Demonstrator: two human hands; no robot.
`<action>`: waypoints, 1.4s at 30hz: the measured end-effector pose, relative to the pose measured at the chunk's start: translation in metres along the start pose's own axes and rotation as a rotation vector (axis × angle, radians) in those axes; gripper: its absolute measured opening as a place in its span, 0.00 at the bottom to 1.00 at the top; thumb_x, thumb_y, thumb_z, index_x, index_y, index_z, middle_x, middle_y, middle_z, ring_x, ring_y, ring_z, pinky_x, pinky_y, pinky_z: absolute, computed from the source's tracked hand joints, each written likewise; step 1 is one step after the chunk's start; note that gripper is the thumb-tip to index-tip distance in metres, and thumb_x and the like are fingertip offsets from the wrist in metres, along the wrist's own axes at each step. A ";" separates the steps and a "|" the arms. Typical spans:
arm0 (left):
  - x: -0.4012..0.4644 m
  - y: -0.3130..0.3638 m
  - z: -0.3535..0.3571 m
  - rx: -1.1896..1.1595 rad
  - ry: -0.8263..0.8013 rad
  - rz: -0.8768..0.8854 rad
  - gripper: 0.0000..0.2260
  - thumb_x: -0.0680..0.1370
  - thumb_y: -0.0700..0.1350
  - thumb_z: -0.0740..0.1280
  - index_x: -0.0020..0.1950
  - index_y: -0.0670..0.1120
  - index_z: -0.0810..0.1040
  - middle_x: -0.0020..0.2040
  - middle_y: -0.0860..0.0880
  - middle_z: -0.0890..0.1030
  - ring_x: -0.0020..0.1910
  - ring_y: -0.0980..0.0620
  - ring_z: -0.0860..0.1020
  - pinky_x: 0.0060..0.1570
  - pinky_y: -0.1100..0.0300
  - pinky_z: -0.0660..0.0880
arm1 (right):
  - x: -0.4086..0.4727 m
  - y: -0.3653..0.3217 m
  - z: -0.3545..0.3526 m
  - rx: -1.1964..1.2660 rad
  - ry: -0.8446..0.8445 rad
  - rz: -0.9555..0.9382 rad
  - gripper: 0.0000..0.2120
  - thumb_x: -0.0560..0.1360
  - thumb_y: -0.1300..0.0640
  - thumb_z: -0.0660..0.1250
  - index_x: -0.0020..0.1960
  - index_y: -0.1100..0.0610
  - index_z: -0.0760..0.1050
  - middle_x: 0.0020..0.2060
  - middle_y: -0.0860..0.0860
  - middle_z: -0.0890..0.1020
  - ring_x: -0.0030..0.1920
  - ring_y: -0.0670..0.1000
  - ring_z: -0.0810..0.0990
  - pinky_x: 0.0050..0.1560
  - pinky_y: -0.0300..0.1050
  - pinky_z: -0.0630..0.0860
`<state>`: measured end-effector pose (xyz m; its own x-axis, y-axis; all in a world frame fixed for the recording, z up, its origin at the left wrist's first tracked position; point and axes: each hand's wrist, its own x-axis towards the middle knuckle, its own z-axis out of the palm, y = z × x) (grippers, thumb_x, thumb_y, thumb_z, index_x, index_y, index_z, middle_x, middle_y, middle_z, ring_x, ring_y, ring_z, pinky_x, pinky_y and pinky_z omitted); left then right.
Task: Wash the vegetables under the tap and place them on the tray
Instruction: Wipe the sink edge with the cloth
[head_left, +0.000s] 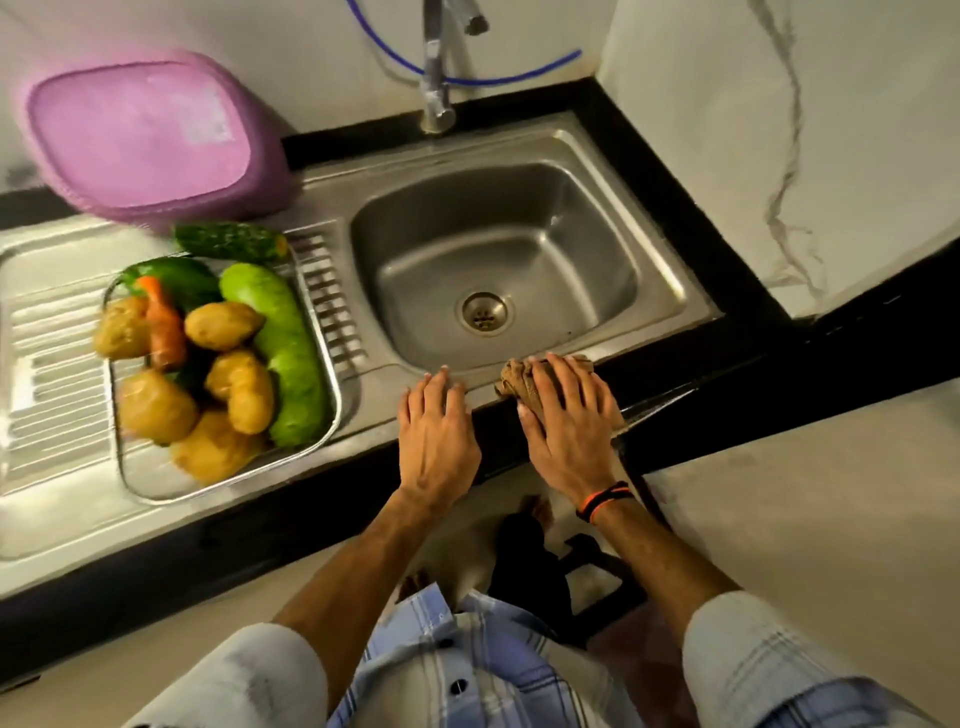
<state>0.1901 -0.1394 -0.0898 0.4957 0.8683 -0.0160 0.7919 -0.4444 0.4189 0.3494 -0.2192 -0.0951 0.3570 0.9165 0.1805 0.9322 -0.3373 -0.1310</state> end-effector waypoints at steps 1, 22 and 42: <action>-0.006 -0.009 -0.004 0.003 0.008 -0.019 0.24 0.80 0.49 0.48 0.69 0.41 0.74 0.71 0.40 0.72 0.71 0.39 0.69 0.71 0.39 0.64 | -0.004 -0.013 0.001 0.005 0.001 -0.009 0.26 0.80 0.44 0.58 0.75 0.53 0.66 0.74 0.53 0.68 0.74 0.55 0.64 0.73 0.58 0.59; -0.077 -0.085 -0.016 0.193 0.158 -0.101 0.25 0.82 0.50 0.53 0.73 0.35 0.71 0.71 0.37 0.73 0.72 0.40 0.71 0.74 0.46 0.58 | 0.068 -0.162 0.034 0.104 -0.183 -0.274 0.27 0.78 0.43 0.52 0.72 0.53 0.70 0.72 0.55 0.71 0.73 0.57 0.67 0.72 0.57 0.61; -0.074 -0.083 -0.019 0.124 0.175 -0.152 0.26 0.80 0.48 0.52 0.73 0.34 0.70 0.70 0.35 0.73 0.70 0.37 0.72 0.73 0.44 0.61 | -0.015 -0.118 -0.001 0.057 -0.097 -0.331 0.28 0.77 0.45 0.61 0.76 0.50 0.65 0.71 0.52 0.70 0.70 0.56 0.66 0.68 0.54 0.62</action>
<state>0.0808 -0.1630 -0.1062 0.3067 0.9474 0.0913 0.8957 -0.3197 0.3091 0.2344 -0.1934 -0.0818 0.0255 0.9913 0.1292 0.9908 -0.0079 -0.1352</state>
